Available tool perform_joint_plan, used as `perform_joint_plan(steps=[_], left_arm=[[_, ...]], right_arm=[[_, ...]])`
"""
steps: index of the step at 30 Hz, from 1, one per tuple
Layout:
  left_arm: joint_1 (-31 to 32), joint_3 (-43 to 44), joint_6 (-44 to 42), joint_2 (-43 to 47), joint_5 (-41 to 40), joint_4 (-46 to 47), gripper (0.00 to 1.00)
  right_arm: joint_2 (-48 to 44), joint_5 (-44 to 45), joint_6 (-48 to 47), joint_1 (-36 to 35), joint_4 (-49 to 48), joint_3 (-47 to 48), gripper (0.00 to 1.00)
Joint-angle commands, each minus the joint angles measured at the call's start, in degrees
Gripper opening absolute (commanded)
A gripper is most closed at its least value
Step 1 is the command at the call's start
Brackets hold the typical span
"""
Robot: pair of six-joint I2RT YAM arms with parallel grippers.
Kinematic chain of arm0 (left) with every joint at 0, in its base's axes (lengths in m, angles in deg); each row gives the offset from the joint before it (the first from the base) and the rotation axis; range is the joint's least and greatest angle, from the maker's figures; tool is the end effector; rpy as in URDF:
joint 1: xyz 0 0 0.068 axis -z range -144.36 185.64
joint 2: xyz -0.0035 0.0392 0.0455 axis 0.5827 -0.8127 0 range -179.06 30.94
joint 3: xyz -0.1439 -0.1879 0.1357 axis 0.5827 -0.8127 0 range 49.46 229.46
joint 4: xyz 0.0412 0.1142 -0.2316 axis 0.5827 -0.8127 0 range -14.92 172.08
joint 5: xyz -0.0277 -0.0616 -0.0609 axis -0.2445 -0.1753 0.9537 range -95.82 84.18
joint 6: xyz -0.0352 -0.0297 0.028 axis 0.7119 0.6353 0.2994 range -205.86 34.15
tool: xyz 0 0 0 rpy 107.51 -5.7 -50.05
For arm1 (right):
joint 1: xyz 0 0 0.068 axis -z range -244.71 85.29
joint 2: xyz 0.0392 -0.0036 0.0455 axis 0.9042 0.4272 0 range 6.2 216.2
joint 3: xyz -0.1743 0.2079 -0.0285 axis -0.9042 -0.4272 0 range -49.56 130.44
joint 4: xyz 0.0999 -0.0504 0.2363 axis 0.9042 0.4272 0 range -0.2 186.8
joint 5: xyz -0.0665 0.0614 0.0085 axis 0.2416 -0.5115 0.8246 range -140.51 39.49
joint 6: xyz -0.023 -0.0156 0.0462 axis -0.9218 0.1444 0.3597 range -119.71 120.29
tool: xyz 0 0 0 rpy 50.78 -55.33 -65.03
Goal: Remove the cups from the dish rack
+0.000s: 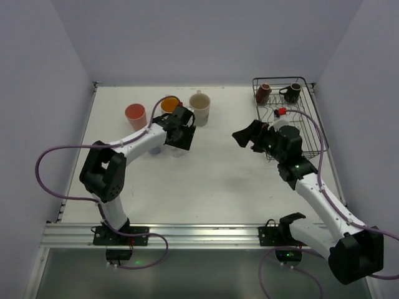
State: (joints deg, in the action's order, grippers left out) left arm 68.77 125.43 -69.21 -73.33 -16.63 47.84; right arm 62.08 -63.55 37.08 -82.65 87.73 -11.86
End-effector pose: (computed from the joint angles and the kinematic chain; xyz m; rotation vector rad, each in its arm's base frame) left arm 0.3214 -0.2019 0.2093 0.3168 2.6109 -0.0447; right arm 0.2143 0.0778 0.2824 0.1526 1.9312 0.8629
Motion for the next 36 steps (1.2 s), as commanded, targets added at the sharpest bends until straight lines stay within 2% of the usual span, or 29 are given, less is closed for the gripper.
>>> perform_joint_plan(steps=[1,7,11,17,21,28,36], left_arm=[[0.10,2.96,-1.70,8.98,2.71,2.67,0.66],[0.63,-0.90,-1.44,24.27,10.54,11.72,0.78],[0.63,-2.31,-1.96,32.45,15.37,12.70,0.83],[0.63,-10.03,-3.99,43.43,16.35,13.76,0.87],[0.63,-17.58,-4.25,47.40,16.61,16.48,0.87],[0.63,-20.50,-5.13,49.34,17.75,19.91,0.88],[0.71,-22.26,-4.78,50.30,21.70,21.05,0.88]], right_arm=[[1.94,5.46,-2.60,0.27,1.89,6.76,0.97],[10.29,8.46,-4.89,5.78,5.05,14.67,0.95],[19.23,12.75,-7.43,10.02,7.50,21.44,0.94],[33.75,20.24,-12.01,13.36,12.16,36.20,0.91],[44.03,22.88,-13.41,14.50,15.42,47.01,0.88],[64.59,26.05,-14.21,15.91,25.43,72.39,0.81],[75.69,24.64,-13.07,15.91,32.21,87.54,0.79]])
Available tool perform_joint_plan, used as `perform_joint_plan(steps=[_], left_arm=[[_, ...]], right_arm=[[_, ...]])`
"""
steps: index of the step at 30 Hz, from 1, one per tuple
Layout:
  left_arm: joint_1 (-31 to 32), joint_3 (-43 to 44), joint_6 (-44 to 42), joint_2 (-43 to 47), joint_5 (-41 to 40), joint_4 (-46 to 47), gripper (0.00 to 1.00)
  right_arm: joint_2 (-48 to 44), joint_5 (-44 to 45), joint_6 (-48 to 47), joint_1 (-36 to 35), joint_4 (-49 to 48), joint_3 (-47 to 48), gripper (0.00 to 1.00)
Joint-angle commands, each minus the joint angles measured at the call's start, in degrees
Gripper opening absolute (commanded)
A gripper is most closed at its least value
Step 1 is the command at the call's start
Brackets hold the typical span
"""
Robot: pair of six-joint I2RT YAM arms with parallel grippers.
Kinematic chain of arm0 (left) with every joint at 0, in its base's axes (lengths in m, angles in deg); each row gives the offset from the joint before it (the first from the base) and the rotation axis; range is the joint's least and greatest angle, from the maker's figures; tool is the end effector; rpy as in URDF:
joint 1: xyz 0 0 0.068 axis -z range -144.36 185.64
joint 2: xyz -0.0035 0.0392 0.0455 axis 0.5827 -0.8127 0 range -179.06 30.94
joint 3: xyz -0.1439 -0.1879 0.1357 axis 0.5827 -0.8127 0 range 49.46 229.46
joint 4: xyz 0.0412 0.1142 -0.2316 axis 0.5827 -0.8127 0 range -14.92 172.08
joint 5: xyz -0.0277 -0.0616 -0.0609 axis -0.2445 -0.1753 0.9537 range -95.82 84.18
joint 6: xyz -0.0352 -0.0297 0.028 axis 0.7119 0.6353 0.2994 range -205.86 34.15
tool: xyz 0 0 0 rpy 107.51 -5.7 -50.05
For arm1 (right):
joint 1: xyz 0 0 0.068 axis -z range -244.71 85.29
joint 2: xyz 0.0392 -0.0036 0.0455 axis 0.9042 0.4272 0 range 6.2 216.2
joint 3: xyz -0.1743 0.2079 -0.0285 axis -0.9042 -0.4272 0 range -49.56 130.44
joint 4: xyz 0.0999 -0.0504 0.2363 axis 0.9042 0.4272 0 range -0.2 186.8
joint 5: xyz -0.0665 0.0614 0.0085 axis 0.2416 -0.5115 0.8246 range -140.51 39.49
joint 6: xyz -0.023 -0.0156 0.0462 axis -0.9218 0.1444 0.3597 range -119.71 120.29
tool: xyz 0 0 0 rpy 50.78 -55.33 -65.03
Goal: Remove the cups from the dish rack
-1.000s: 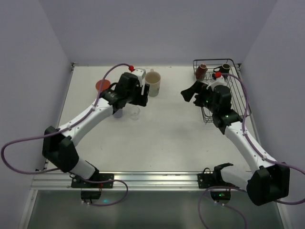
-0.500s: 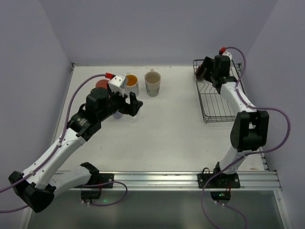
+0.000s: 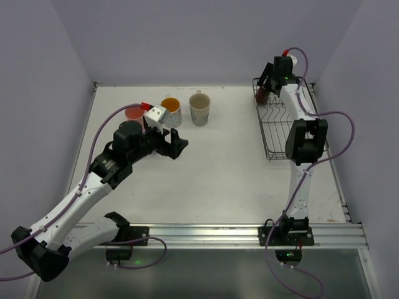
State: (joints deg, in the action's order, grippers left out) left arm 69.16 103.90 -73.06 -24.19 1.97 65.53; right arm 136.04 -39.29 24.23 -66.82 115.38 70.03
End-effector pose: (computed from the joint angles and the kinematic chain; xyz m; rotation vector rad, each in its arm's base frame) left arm 0.1800 -0.1251 0.3547 0.4409 1.8750 -0.6778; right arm 0.5290 0.0126 0.2678 0.5205 2.1200 0.0425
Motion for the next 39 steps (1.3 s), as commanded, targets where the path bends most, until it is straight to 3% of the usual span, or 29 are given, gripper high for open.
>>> perform_joint_plan(steps=[1,12,17,26,31,39], left_arm=[[0.32,-0.73,-0.76,1.17,3.37,3.37,0.88],[0.32,-1.09,-0.58,3.28,4.16,3.81,0.88],[0.23,-1.17,-0.32,5.47,4.07,4.16,0.88],[0.32,-1.79,0.82,9.87,6.80,6.01,0.88],[0.32,-2.05,1.35,10.22,8.73,6.71,0.88],[1.02,-2.49,1.62,11.01,9.08,7.15,0.88]], right_arm=[[2.34,-0.23,0.13,0.00,4.82,7.31,0.79],[9.81,-4.63,5.67,0.09,9.22,17.69,0.79],[10.34,-4.98,9.53,0.35,10.19,17.78,0.73],[10.52,-5.60,15.16,0.44,8.70,11.82,0.71],[7.62,-3.32,15.96,0.53,7.02,8.20,0.74],[10.08,-2.70,16.04,1.05,9.04,14.00,0.86]])
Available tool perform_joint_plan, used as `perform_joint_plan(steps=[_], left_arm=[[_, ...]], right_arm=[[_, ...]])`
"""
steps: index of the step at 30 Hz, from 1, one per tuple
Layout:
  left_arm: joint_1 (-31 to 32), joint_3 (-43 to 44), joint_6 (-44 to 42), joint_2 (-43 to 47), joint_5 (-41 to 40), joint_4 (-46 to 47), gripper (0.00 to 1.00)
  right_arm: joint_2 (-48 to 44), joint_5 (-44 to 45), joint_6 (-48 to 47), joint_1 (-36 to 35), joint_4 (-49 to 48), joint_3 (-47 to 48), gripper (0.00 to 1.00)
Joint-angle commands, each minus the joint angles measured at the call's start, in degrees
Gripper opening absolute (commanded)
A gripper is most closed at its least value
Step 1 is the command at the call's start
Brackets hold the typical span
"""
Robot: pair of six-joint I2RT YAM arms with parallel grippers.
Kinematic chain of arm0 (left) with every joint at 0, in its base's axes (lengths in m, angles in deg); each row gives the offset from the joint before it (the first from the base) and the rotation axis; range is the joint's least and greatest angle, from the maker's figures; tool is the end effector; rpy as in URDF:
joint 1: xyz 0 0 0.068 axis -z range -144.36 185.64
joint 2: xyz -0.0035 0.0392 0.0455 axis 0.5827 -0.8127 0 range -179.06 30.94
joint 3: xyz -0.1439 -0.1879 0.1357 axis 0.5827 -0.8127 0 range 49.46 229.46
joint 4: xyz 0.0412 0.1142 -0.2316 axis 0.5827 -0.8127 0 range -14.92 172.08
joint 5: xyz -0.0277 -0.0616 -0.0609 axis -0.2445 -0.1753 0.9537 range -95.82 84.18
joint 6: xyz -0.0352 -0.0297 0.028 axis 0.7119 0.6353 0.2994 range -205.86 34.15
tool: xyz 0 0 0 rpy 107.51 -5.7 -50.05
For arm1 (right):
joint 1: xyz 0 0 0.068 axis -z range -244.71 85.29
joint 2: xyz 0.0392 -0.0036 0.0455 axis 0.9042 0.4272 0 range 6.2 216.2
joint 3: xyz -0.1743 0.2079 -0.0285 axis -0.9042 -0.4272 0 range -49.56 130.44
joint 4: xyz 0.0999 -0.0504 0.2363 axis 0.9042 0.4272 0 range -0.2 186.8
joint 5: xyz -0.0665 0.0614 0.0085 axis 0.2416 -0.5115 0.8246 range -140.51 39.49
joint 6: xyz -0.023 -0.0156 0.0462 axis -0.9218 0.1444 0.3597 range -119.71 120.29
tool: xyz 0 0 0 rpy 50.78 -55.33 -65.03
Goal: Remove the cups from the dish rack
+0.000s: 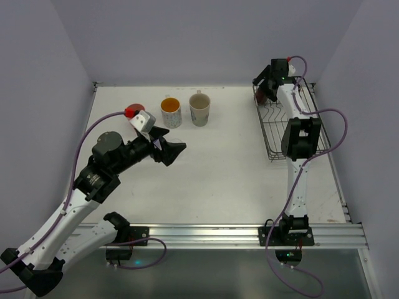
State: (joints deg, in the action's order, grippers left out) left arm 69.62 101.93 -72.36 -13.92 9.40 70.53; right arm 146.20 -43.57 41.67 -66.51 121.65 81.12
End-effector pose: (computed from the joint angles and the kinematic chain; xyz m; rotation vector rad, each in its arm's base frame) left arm 0.1406 -0.1061 0.3841 0.5090 1.6291 -0.8436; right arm 0.5558 0.0132 0.2307 0.8367 2.1383 0.2538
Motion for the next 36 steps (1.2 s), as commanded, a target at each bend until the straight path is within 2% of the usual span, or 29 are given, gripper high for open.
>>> perform_joint_plan(steps=[1,11,14,17,28,30,33,36], left_arm=[[0.56,-0.52,0.83,0.83,1.65,2.06,0.88],[0.92,-0.87,0.39,0.48,0.68,2.15,0.88],[0.83,-0.96,0.39,0.04,0.95,2.32,0.88],[0.83,-1.05,0.48,-0.14,1.21,2.41,0.88],[0.83,-1.05,0.65,-1.81,1.91,2.67,0.88],[0.92,-1.05,0.74,-2.16,2.09,2.67,0.88],[0.92,-0.96,0.74,-2.42,2.00,2.67,0.88],[0.92,-1.05,0.74,-2.77,1.92,2.76,0.88]], right_arm=[[0.53,1.50,-1.13,0.75,2.95,3.10,0.85],[1.85,3.78,-1.83,0.93,1.55,3.54,0.65],[-2.18,4.66,-2.54,0.84,-3.37,-2.24,0.53],[-6.31,5.10,-4.29,0.84,-7.33,-6.91,0.46],[-12.65,6.16,-12.11,-0.22,-14.45,-13.25,0.39],[-12.22,6.68,-12.73,-0.13,-13.32,-12.46,0.51],[-11.16,7.12,-13.43,-0.04,-10.59,-10.62,0.75],[-9.41,7.74,-14.67,0.48,-8.75,-7.73,0.85]])
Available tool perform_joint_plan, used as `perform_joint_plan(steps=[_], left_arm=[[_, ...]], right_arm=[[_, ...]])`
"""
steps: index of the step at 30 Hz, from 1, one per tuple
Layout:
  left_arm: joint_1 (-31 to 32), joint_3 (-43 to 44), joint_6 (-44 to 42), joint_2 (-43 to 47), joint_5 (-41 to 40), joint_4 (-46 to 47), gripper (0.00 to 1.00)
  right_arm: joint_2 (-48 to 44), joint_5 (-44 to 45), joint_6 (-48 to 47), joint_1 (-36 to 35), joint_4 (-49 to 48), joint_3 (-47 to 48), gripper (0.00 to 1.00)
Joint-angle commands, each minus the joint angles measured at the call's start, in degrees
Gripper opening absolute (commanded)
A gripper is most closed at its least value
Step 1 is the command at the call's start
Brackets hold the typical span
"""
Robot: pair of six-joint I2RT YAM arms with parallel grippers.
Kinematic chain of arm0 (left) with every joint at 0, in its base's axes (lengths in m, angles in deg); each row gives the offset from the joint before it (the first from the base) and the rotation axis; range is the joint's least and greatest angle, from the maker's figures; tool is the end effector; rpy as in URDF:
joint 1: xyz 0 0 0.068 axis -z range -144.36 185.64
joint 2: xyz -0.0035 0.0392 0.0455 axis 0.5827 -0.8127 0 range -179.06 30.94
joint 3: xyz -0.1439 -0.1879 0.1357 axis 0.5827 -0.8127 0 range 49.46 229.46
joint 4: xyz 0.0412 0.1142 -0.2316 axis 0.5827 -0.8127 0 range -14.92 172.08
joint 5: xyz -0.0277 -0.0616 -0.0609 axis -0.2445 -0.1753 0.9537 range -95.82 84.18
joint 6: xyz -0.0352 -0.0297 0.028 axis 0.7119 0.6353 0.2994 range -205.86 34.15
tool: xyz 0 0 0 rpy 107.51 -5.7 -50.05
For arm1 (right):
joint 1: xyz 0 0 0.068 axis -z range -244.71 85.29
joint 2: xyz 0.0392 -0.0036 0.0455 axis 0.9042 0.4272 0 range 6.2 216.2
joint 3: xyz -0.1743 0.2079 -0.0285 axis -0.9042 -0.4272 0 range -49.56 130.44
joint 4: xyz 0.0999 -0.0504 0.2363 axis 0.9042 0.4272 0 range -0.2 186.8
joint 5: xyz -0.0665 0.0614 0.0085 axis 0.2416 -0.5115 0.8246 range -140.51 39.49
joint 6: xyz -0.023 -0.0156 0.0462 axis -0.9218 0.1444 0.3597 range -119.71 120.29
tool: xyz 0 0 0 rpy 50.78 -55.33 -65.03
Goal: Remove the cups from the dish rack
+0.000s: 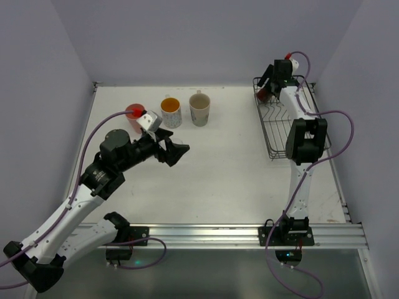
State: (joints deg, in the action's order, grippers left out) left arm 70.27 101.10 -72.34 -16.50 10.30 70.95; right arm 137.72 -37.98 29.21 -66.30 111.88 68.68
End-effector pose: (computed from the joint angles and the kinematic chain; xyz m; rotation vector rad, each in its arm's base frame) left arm 0.1497 -0.1155 0.3726 0.5363 1.6797 -0.8584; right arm 0.5359 0.0071 0.2503 0.6320 2.0781 0.0649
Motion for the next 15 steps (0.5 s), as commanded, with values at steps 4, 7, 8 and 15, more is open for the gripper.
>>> perform_joint_plan(steps=[4,7,8,15], left_arm=[[0.26,-0.13,0.54,-0.72,1.02,2.26,0.88],[0.17,-0.22,0.54,-0.99,1.02,2.35,0.88],[0.17,-0.22,0.54,-1.07,1.02,2.35,0.88],[0.17,-0.48,0.46,-0.64,0.93,3.05,0.88]], right_arm=[[2.85,-0.21,-2.82,1.23,4.45,9.20,0.88],[6.28,-0.23,-3.09,1.32,6.20,13.50,0.88],[7.07,-0.40,-3.09,1.32,6.56,15.69,0.88],[11.29,-2.16,-0.89,1.32,7.18,19.13,0.84]])
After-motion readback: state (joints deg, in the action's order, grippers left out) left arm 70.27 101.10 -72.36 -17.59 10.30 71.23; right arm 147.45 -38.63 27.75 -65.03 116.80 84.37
